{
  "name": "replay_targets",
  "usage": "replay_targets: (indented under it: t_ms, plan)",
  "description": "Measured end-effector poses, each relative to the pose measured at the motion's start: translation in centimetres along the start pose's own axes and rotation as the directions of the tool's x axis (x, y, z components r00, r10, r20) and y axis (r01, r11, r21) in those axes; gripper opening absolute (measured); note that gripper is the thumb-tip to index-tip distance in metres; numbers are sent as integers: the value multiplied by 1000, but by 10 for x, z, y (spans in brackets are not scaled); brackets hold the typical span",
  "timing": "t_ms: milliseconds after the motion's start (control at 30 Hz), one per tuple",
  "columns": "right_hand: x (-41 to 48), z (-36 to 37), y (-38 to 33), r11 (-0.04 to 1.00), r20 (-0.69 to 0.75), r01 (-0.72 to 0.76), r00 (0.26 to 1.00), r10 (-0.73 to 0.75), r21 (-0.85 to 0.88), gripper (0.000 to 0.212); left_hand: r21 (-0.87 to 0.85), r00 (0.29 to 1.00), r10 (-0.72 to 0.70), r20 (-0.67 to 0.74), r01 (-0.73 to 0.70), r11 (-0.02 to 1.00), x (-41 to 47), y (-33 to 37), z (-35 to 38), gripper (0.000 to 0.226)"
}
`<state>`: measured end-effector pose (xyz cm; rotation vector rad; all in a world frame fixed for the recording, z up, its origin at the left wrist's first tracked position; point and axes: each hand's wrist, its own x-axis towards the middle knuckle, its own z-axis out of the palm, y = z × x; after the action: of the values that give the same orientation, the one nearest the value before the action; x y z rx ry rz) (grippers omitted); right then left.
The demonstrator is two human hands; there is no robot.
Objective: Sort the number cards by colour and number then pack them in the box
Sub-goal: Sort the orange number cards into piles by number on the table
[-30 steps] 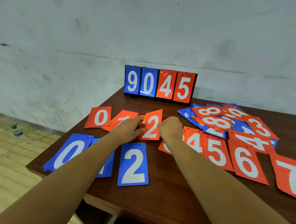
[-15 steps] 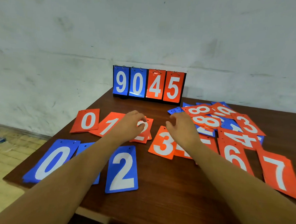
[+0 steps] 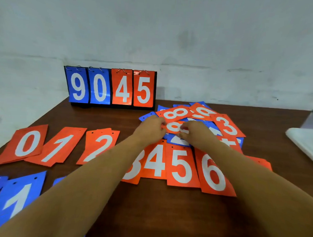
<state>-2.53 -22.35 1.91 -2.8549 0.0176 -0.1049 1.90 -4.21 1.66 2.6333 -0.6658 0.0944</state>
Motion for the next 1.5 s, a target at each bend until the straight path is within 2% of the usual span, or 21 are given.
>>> replay_targets:
  t_ms: [133,233,267,333,367,400,467,533,600,633,700,767,833,933,1033,1133,1200,1300,1367,1433,1500]
  plan:
    - [-1,2,1,922,-19,176,981,-194,-346,26,-42,989,-76,-129,71,997,1,1,6,30]
    - [-8,1,7,875,-206,253,910,-361,-413,18,-318,948,-284,-147,226,921,-1,13,-3,34]
    - [-13,0,9,875,-310,288,853,-419,-390,16,-506,925,-373,-74,287,813,-1,20,-8,33]
    - [-24,-1,7,845,-457,389,715,-529,-368,25,-811,875,-462,147,374,450,-5,33,-19,27]
    - [-29,-2,6,811,-456,440,673,-582,-385,27,-846,870,-456,188,379,375,-7,37,-22,28]
    - [-33,-2,7,800,-440,473,669,-599,-370,26,-833,873,-459,168,375,407,-9,39,-24,33]
    - [-40,-5,10,873,-480,450,733,-482,-189,29,-796,872,-483,82,349,495,-14,38,-25,44]
    - [-43,-14,24,943,-554,321,803,-220,91,35,-790,854,-520,28,338,512,-21,36,-24,44]
    - [-41,-23,47,973,-564,141,826,-13,185,35,-804,838,-546,3,327,498,-30,34,-22,37]
    - [-40,-28,60,984,-501,27,863,65,175,36,-817,833,-553,8,325,477,-34,33,-20,34]
    - [-41,-35,78,975,-243,-173,949,202,138,43,-840,820,-570,39,336,425,-39,35,-18,29]
    - [-45,-36,88,967,9,-224,974,224,125,55,-841,805,-589,78,370,394,-42,40,-19,33]
    - [-47,-35,89,976,92,-181,981,171,122,62,-836,794,-600,102,395,381,-41,46,-16,37]
    - [-41,-32,88,992,40,-123,992,124,-17,55,-840,787,-603,129,410,356,-42,55,-10,34]
    - [-33,-32,86,978,57,-148,986,158,-146,48,-856,766,-617,179,430,285,-43,59,-8,39]
    - [-29,-34,87,978,-14,-188,982,187,-85,35,-881,763,-614,200,414,229,-47,60,-7,51]
    - [-29,-38,89,975,-157,-201,964,215,99,21,-898,778,-600,188,384,216,-51,61,-10,50]
    - [-37,-54,86,863,-369,-89,878,304,498,5,-896,788,-602,127,351,271,-57,58,-14,43]
    - [-50,-72,77,736,-441,25,815,377,676,9,-881,799,-597,75,333,336,-63,58,-19,39]
    - [-65,-87,62,596,-417,86,793,445,799,9,-866,814,-579,42,319,386,-69,59,-26,37]
    - [-81,-95,44,433,-327,121,835,442,893,7,-846,832,-554,20,309,434,-78,61,-35,33]
